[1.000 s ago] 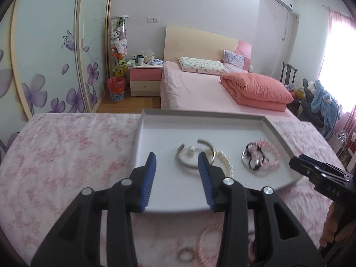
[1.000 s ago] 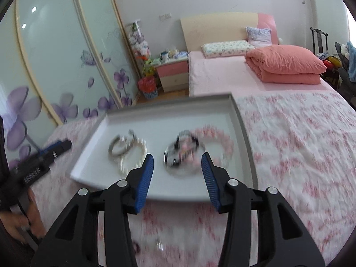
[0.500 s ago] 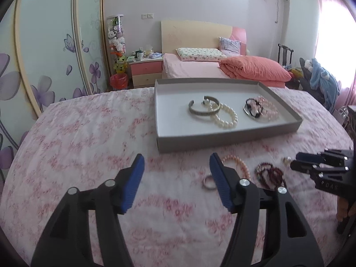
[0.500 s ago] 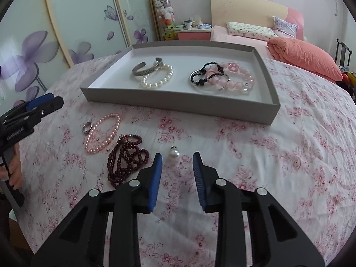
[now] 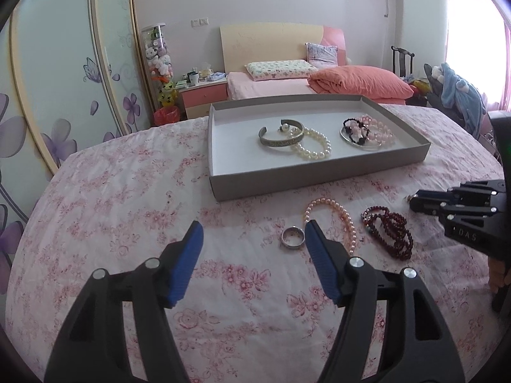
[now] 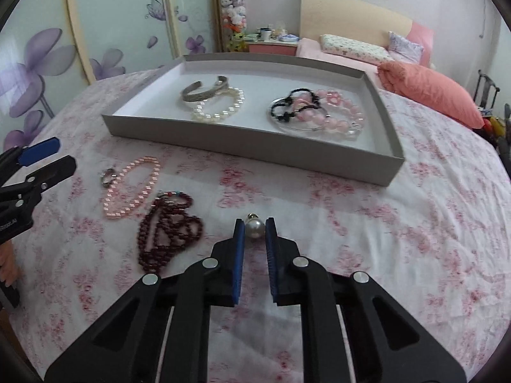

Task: Organize jewelry
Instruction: 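Grasp the second pearl earring with the right tool while the left tool moves toward the silver ring, then grasp the silver ring with the left tool while the right tool holds the earring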

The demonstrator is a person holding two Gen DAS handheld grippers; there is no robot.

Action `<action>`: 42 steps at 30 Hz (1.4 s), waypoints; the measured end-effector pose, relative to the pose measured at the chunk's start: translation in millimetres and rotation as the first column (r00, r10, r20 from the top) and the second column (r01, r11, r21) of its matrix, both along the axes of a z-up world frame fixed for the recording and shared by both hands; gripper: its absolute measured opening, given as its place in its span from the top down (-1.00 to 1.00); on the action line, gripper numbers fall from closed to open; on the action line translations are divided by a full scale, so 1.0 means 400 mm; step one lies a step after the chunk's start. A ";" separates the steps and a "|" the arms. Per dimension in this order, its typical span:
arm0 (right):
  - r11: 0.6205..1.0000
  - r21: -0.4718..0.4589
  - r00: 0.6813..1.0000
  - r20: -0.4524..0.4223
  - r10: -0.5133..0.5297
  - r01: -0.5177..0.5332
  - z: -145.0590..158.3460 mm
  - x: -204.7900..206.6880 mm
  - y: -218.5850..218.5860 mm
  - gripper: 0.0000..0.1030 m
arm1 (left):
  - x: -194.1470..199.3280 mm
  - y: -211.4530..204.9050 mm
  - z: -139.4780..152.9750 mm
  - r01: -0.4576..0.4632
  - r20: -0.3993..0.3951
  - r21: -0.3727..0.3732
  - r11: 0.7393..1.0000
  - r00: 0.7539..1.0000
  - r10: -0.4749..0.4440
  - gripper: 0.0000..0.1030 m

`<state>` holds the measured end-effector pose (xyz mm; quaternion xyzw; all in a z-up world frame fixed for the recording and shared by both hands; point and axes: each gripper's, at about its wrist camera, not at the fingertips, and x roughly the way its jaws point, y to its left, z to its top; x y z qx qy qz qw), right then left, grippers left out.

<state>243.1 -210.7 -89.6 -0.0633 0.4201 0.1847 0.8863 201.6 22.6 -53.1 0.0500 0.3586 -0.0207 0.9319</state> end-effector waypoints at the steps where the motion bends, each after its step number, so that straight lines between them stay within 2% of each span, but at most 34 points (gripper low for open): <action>1: 1.000 -0.005 1.000 0.002 -0.016 0.016 0.000 0.003 -0.009 0.73 | 0.001 -0.003 -0.002 0.002 -0.004 0.005 1.000 1.000 -0.002 -0.26; 6: 0.991 -0.010 0.991 0.001 -0.132 0.132 -0.003 0.028 -0.078 0.73 | 0.009 -0.021 -0.016 0.016 -0.032 0.037 0.999 0.999 -0.014 -0.26; 9: 0.986 0.009 0.986 -0.011 -0.164 0.164 -0.006 0.041 -0.105 0.73 | 0.018 -0.031 -0.030 0.021 -0.056 0.050 0.999 0.998 -0.018 -0.26; 15: 0.986 0.015 0.986 -0.014 -0.168 0.169 -0.007 0.045 -0.111 0.72 | 0.032 -0.046 -0.057 0.042 -0.113 0.058 0.997 0.993 -0.035 -0.24; 21: 0.985 0.025 0.986 -0.018 -0.168 0.169 -0.008 0.045 -0.114 0.72 | 0.052 -0.053 -0.075 0.038 -0.156 0.062 0.997 0.987 -0.028 0.01; 32: 0.985 0.044 0.986 -0.026 -0.166 0.167 -0.009 0.039 -0.118 0.72 | 0.072 -0.070 -0.073 0.040 -0.156 0.062 0.997 0.987 -0.030 0.08; 42: 0.986 0.012 0.986 -0.013 -0.168 0.168 -0.008 0.038 -0.107 0.72 | 0.075 -0.066 -0.073 0.036 -0.159 0.049 0.998 0.987 -0.028 0.08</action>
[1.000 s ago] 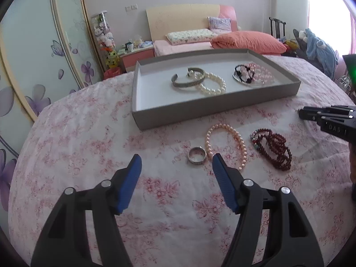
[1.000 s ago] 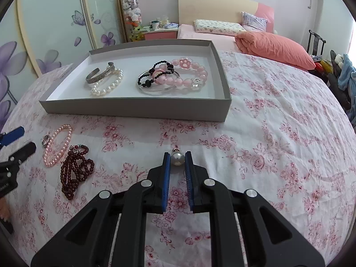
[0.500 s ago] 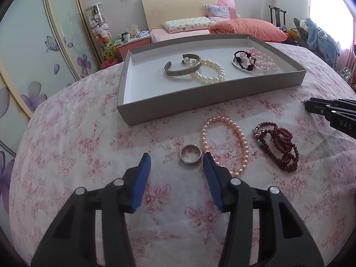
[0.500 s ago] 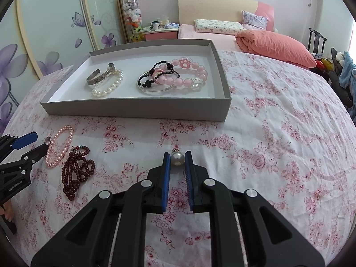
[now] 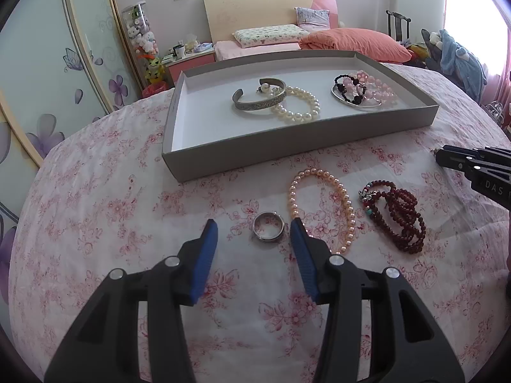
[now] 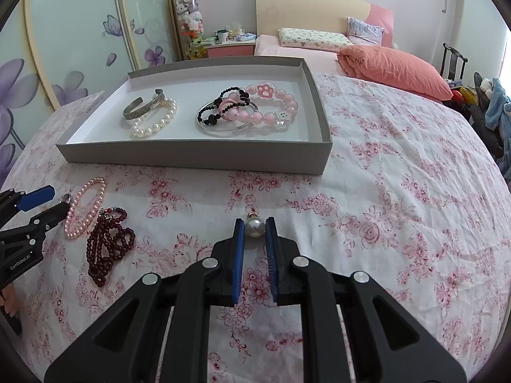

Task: Organize jewelry
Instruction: 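Grasp the silver ring with the left tool while the right tool holds the earring, then carry the silver ring with the left tool while the right tool carries the earring over the tray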

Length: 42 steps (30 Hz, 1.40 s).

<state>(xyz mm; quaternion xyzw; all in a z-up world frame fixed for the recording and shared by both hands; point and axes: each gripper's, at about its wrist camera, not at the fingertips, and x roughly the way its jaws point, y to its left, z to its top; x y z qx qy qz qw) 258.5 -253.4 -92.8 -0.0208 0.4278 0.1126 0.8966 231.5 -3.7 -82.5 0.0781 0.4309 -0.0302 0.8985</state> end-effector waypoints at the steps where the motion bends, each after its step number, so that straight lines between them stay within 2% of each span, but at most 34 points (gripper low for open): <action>1: 1.000 0.000 1.000 0.000 0.000 0.000 0.000 0.000 0.000 0.72 | -0.001 -0.001 0.000 0.000 0.000 -0.001 1.000 1.000 0.000 0.08; 12: 1.000 0.000 1.000 0.000 0.000 0.000 0.000 0.000 0.000 0.72 | 0.002 -0.007 -0.001 0.004 0.000 0.005 1.000 1.000 -0.004 0.10; 21: 1.000 0.000 1.000 0.000 0.000 0.000 0.000 -0.001 0.000 0.72 | 0.005 -0.015 -0.002 0.005 -0.009 -0.030 1.000 1.000 -0.005 0.31; 33: 1.000 0.000 1.000 0.000 0.000 0.000 0.000 -0.001 0.001 0.72 | 0.008 -0.011 -0.003 -0.004 -0.014 -0.054 0.999 1.000 0.003 0.31; 35: 1.000 0.000 1.000 0.000 0.000 0.000 0.000 -0.001 0.001 0.72 | 0.008 -0.011 -0.004 -0.001 -0.015 -0.060 0.998 1.000 0.000 0.35; 38: 1.000 0.000 1.000 0.000 0.000 0.000 0.000 -0.001 0.001 0.72 | 0.006 -0.016 -0.003 0.009 -0.013 -0.060 0.998 1.000 -0.010 0.54; 42: 1.000 0.001 1.000 -0.001 0.000 0.000 0.000 -0.001 0.001 0.72 | 0.007 -0.017 -0.003 0.005 -0.013 -0.065 0.998 1.000 -0.006 0.56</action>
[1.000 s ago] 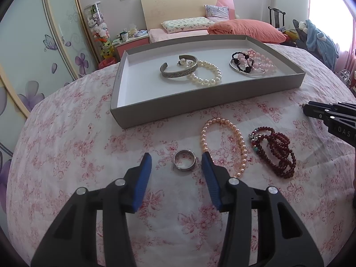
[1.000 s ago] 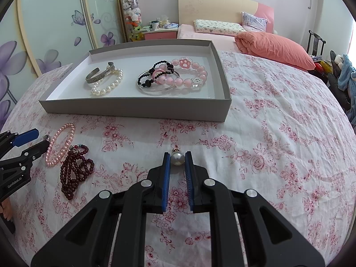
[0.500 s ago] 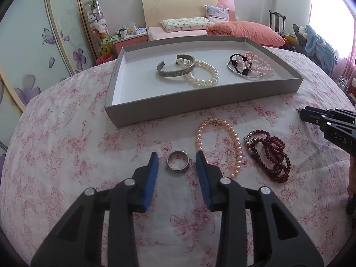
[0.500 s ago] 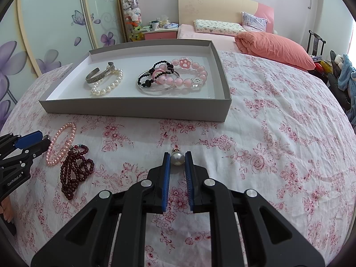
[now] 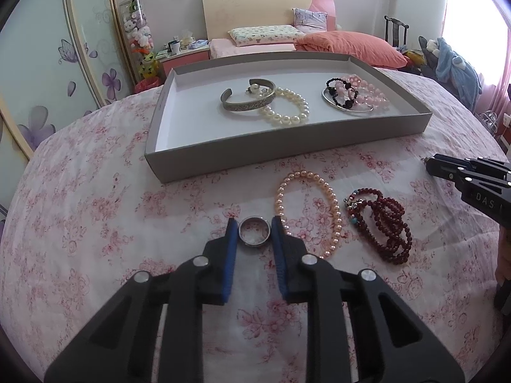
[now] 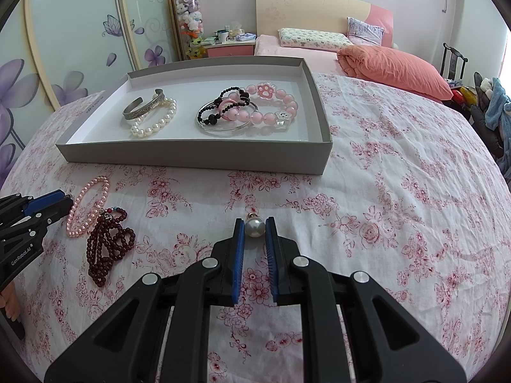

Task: Organize jewelry
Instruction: 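Carry the silver ring with the left tool while the right tool carries the earring over the tray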

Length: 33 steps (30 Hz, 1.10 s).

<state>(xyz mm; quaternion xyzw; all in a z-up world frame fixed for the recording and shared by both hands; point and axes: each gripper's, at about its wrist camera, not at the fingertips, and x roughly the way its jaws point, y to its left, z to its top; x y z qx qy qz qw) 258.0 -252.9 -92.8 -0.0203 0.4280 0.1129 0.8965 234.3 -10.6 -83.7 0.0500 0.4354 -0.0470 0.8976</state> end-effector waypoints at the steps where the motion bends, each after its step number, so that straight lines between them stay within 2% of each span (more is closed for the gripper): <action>1: 1.000 0.000 1.000 0.000 0.000 0.000 0.000 0.000 0.000 0.72 | 0.001 0.002 0.000 -0.001 0.000 -0.003 1.000 1.000 0.001 0.56; 10: 1.000 0.000 1.000 0.000 0.000 0.000 0.000 0.000 0.001 0.72 | -0.010 0.042 0.005 -0.068 -0.001 -0.036 0.997 0.998 0.068 0.58; 18: 1.000 0.017 1.000 0.014 -0.003 0.002 0.006 -0.005 -0.003 0.73 | -0.073 0.073 0.073 -0.113 0.092 -0.093 0.989 0.988 0.121 0.57; 22: 1.000 -0.004 0.997 0.072 0.011 -0.011 0.028 -0.035 0.008 0.73 | -0.105 0.075 0.121 -0.117 0.162 -0.113 0.987 0.978 0.135 0.57; 27: 0.999 0.013 0.988 0.150 0.033 -0.035 0.077 -0.072 0.024 0.73 | -0.141 0.062 0.181 -0.117 0.267 -0.116 0.986 0.953 0.144 0.57; 33: 0.997 0.052 0.960 0.278 0.033 -0.050 0.164 -0.118 0.035 0.73 | -0.168 0.031 0.226 -0.109 0.359 -0.119 0.987 0.922 0.145 0.57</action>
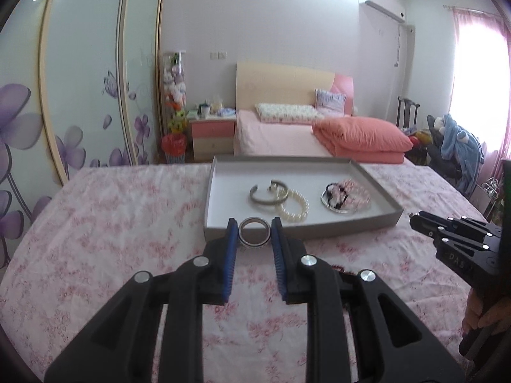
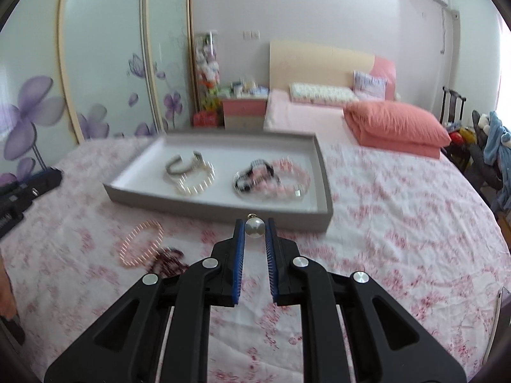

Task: Organize jewelry
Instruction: 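Carry the silver ring with the left tool while the right tool carries the earring over the tray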

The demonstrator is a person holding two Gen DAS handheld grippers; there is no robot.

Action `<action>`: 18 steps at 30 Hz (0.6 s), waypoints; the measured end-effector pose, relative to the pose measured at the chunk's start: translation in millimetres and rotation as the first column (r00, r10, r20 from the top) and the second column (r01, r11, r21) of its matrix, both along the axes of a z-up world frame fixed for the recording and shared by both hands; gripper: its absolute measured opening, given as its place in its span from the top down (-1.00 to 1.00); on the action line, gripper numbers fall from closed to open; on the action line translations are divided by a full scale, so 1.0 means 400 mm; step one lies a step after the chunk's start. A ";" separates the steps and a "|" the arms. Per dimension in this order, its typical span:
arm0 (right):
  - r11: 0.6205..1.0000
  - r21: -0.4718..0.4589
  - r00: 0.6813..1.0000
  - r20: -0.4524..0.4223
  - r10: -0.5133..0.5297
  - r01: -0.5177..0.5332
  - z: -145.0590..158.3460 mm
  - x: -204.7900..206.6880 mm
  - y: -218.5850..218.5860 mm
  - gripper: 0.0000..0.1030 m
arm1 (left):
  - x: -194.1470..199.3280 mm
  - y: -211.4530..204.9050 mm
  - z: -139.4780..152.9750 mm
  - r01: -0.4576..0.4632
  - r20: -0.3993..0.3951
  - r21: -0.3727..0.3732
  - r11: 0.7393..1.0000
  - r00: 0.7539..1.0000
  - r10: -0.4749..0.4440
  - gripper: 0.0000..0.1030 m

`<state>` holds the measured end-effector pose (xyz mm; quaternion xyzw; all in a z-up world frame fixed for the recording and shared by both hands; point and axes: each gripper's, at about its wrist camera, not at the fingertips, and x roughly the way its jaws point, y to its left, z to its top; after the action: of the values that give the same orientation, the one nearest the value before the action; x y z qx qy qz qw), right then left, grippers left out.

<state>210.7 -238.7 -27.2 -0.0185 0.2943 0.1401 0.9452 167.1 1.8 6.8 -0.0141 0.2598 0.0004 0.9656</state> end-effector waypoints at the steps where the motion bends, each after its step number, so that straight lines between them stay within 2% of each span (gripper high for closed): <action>1: 1.000 0.008 1.000 0.015 0.000 0.000 0.010 -0.006 0.000 0.73 | -0.001 -0.001 0.004 0.000 0.009 0.002 1.000 1.000 0.000 0.57; 9: 0.999 0.039 0.992 0.126 0.014 -0.019 0.076 -0.058 0.006 0.73 | -0.016 -0.022 0.024 -0.003 0.069 0.025 1.000 0.998 0.001 0.57; 18: 0.998 0.067 0.974 0.226 0.006 -0.022 0.110 -0.089 0.015 0.73 | -0.021 -0.033 0.039 0.003 0.098 0.036 0.999 0.995 -0.006 0.57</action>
<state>175.0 -232.9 16.9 -0.0038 0.1801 0.1539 0.9715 158.6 -11.6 22.3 0.0038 0.2121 0.0020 0.9772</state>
